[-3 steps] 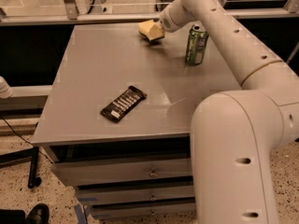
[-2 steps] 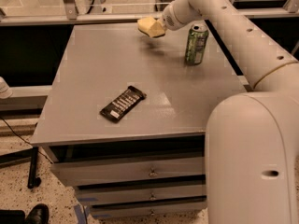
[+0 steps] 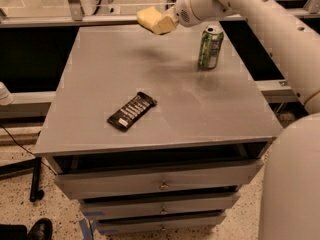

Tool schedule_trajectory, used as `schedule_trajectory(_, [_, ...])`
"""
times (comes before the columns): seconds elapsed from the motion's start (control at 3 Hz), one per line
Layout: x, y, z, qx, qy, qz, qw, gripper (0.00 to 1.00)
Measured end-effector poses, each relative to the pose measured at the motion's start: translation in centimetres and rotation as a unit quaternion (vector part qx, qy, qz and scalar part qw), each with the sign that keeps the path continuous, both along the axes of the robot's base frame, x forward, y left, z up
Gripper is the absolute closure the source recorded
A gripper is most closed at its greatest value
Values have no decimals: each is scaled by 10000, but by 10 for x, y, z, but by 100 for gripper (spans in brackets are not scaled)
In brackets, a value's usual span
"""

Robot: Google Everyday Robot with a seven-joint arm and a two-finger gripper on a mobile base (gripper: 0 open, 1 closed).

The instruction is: Pick sponge

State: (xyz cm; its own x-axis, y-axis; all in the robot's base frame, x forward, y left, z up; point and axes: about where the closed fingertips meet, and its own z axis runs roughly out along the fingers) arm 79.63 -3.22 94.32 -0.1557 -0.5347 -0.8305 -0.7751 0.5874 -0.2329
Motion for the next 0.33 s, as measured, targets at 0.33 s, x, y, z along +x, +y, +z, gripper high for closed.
schedule_trajectory(0.33, [-29,-5,27,293,-149,168,9993,100])
